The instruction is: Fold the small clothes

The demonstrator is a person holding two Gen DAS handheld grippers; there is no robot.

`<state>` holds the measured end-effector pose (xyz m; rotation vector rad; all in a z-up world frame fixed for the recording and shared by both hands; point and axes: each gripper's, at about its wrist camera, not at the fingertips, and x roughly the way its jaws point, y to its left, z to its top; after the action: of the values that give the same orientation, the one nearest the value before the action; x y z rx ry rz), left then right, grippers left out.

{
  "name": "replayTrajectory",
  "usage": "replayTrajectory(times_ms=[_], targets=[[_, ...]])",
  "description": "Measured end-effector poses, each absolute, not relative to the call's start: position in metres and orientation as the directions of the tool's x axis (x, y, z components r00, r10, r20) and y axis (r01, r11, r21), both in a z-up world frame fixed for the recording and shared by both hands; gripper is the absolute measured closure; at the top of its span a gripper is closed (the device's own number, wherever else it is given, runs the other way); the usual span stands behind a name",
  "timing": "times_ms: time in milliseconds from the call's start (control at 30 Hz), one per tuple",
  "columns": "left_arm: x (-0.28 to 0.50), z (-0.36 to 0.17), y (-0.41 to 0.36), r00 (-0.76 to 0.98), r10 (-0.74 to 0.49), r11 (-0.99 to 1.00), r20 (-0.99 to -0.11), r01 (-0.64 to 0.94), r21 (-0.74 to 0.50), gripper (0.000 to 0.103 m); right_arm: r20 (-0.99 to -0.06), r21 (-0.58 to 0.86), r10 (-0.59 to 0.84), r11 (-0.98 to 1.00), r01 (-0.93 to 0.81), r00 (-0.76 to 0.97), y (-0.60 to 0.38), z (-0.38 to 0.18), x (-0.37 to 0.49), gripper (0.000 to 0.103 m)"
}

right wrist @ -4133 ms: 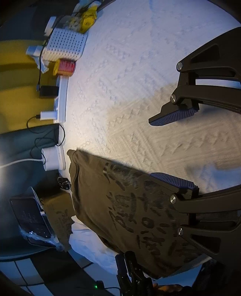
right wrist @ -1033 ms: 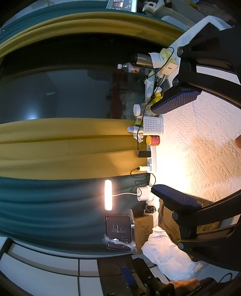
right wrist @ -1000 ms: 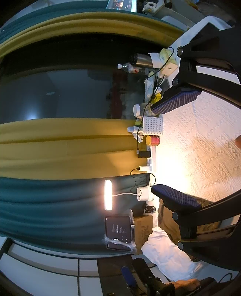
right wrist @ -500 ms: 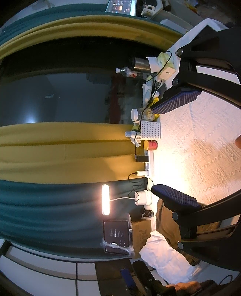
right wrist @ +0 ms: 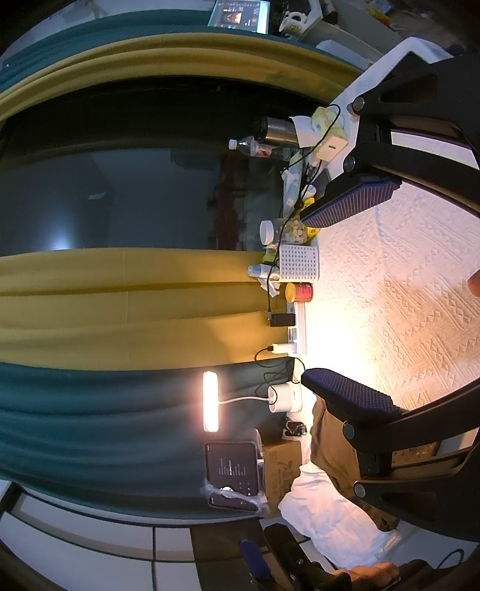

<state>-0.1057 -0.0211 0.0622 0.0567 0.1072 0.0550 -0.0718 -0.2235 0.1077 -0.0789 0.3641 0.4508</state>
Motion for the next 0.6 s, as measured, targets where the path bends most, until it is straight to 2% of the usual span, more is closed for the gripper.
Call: replayTrajectory(times_ms=[600], targets=[[-0.1057, 0.0612, -0.0218, 0.993, 0.050, 0.997, -0.110, -0.044, 0.062, 0.002, -0.360, 0.002, 0.405, 0.901, -0.433, 0.841, -0.2263, 0.1067, -0.0717, 0.022]])
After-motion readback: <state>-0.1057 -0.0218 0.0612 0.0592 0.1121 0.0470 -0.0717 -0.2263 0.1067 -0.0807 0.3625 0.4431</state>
